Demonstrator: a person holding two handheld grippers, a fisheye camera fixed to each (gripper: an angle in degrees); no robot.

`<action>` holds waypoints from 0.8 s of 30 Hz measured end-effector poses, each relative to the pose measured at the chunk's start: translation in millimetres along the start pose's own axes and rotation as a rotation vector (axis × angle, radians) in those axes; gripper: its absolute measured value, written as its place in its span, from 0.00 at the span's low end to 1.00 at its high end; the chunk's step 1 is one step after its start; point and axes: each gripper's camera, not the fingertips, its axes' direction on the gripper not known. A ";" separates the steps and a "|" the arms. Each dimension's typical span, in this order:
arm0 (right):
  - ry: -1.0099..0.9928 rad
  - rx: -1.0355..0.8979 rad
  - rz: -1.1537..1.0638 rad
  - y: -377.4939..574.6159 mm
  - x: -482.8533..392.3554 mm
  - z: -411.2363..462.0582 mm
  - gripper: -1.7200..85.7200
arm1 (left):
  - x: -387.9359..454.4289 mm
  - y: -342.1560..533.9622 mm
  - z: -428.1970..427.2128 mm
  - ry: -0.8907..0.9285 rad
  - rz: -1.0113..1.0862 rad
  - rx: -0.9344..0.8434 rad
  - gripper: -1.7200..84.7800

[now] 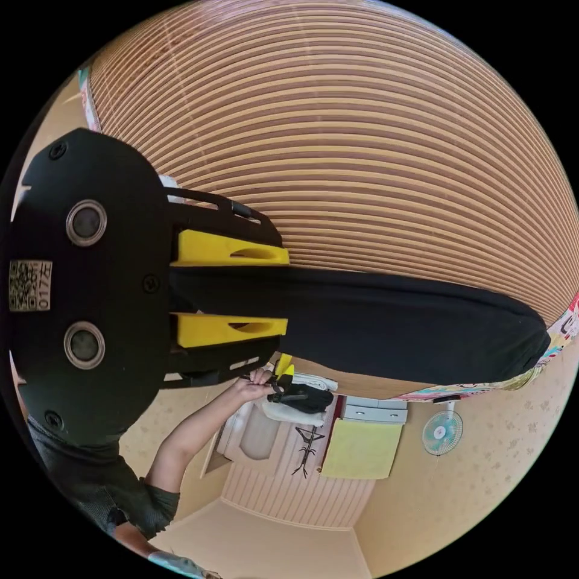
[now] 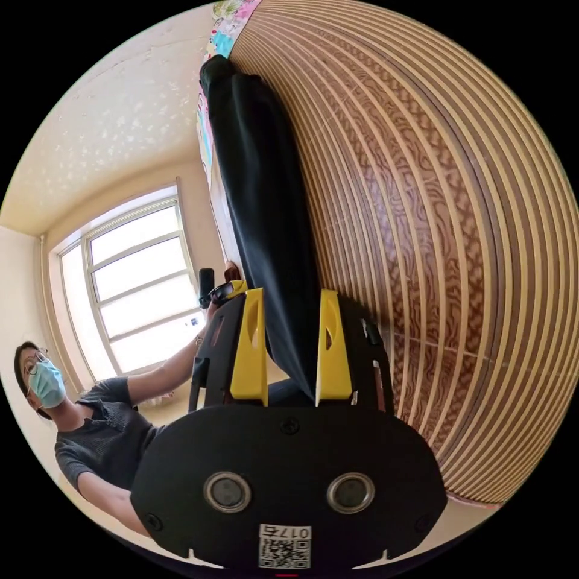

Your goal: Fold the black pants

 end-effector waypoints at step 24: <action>-0.504 0.140 -0.888 327.3 -250.6 -49.8 0.05 | 227.5 196.2 -168.3 0.449 0.649 0.271 0.08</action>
